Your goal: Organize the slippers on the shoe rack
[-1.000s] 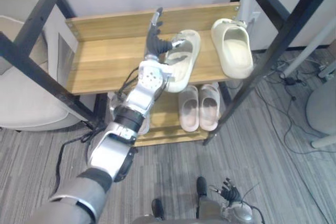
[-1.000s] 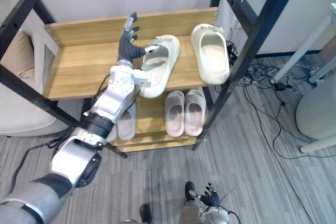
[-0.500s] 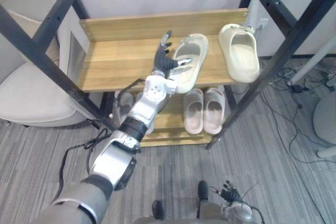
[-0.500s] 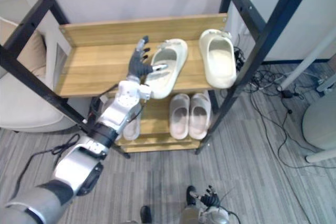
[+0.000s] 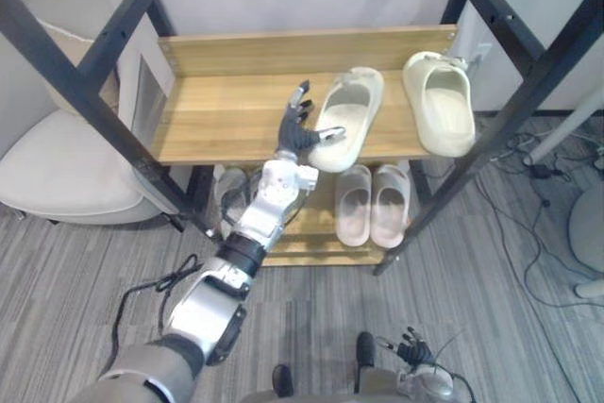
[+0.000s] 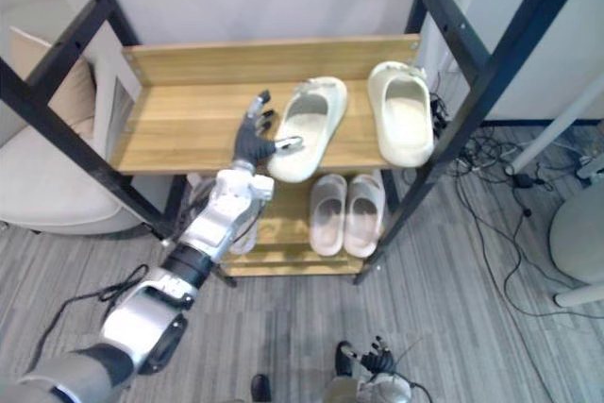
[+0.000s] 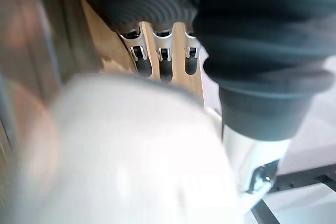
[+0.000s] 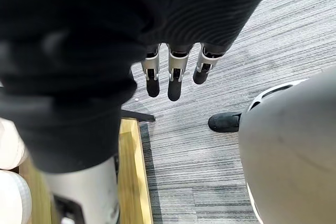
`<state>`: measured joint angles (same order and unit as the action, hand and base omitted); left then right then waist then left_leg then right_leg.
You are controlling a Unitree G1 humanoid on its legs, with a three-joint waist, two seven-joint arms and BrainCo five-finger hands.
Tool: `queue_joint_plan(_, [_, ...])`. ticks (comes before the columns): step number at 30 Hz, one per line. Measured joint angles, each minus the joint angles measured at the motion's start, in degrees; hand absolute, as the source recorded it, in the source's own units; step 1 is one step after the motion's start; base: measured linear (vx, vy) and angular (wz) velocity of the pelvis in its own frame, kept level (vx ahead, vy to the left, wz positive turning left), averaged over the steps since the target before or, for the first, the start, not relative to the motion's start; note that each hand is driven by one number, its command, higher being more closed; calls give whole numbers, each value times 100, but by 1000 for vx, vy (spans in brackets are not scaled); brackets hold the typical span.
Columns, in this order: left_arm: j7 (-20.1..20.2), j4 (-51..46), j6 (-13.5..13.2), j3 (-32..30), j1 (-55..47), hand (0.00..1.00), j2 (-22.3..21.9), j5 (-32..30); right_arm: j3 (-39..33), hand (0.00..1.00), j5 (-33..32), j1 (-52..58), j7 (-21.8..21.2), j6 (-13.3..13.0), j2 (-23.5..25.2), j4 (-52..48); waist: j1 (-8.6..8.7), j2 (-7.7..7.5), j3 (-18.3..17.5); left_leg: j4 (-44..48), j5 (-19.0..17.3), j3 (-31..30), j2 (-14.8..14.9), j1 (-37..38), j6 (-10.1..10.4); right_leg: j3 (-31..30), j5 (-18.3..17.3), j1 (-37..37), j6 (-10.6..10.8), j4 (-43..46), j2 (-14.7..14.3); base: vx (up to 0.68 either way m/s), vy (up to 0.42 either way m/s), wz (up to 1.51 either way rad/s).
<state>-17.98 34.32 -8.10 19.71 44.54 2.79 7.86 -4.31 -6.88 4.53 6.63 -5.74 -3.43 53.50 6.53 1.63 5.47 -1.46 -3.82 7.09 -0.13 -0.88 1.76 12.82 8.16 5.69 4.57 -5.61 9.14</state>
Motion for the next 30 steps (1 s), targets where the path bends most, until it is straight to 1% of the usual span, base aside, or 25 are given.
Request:
queue_joint_plan(6, [52,73,-34,125,4,0,-159,2,-2,0,-9,-13,27,-1,15,40,3,-37,13,-9,-1,-16,3,67,0,31,-16,-77,12,-1,0,0,0,0])
queue_joint_plan(12, [59,228,-43,281,6,0,-245,12,-13,0,-9,-19,30,-12,68,137,13,-140,-45,-33,-20,-25,30,138,27,44,-69,-148,29,-1,-15,0,-2,1])
queue_joint_plan(19, [65,309,-46,514,142,0,-417,18,-236,0,-13,-17,32,-11,99,136,30,-141,-45,-46,-31,-4,45,138,38,41,-94,-136,46,-1,-27,0,0,0])
queue_joint_plan(30, [37,580,-47,492,307,0,-443,30,-450,0,-49,11,35,-8,125,131,32,-150,-40,-45,-38,27,71,165,46,8,-93,-149,47,-2,-27,0,0,0])
